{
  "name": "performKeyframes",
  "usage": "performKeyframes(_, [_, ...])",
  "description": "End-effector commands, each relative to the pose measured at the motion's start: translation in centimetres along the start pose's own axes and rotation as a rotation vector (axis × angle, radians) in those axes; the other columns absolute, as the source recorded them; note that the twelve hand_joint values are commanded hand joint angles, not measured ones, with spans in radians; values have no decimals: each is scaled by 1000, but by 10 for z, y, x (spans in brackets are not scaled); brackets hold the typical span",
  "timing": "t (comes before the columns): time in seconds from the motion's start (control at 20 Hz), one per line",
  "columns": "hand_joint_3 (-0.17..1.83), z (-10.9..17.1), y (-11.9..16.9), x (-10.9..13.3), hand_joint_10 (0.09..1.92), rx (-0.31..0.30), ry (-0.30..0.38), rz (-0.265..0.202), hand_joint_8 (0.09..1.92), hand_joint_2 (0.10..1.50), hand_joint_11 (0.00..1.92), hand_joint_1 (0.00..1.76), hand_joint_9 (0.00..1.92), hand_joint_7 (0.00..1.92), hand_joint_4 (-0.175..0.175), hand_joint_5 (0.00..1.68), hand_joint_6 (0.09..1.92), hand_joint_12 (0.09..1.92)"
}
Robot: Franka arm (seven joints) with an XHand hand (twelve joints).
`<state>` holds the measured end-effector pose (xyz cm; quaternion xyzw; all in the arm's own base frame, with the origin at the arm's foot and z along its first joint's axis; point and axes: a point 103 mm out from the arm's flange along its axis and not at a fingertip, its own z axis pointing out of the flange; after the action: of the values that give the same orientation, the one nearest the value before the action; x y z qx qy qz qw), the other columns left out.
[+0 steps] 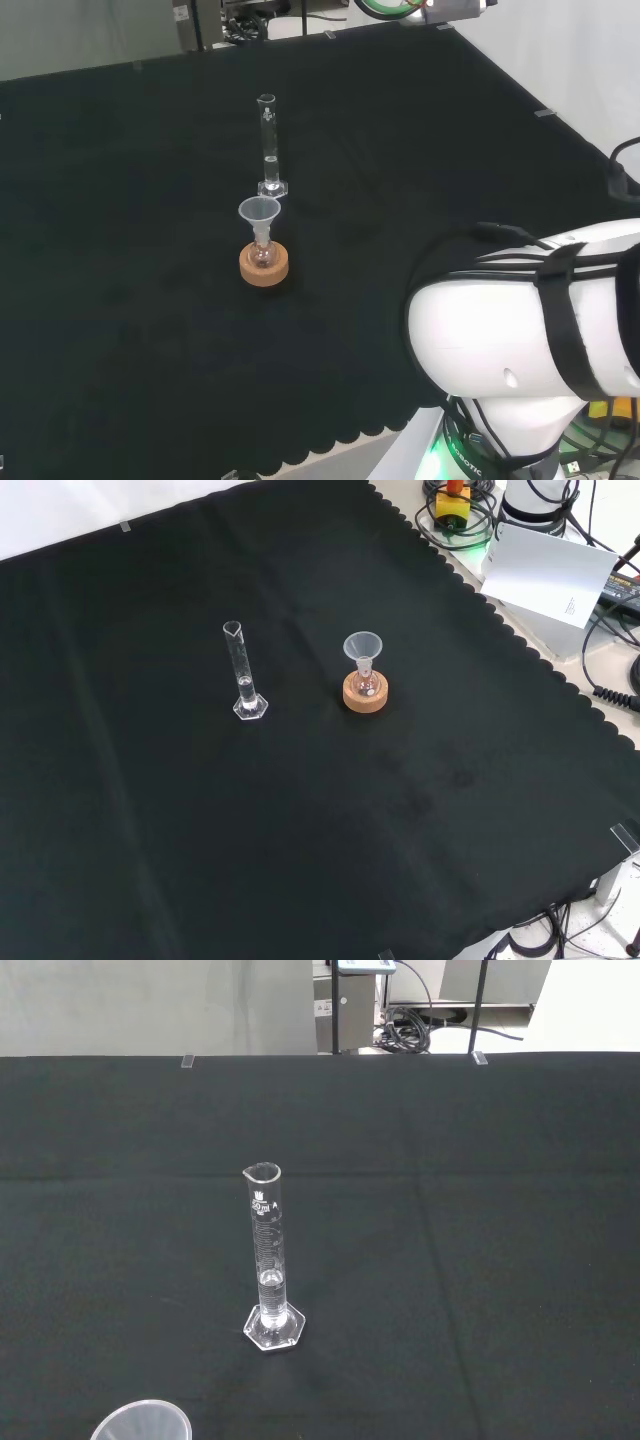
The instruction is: Pick up the graduated cylinder.
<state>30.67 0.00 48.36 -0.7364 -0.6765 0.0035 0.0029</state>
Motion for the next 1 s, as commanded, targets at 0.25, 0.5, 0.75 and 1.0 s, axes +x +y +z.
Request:
performKeyframes(0.25, [356,1,2,-1,629,-7,-4,6,508,1220,57,2,203,9,-6,227,87,1370])
performKeyframes(0.5, [325,6,5,-3,628,-2,-1,17,506,1235,56,7,204,13,-6,239,87,1373])
performKeyframes(0.75, [318,24,13,-14,629,11,4,41,507,1237,58,16,206,18,-6,244,87,1372])
performKeyframes(1.0, [310,51,39,-29,629,27,10,42,507,1237,59,28,210,21,-7,248,87,1373])
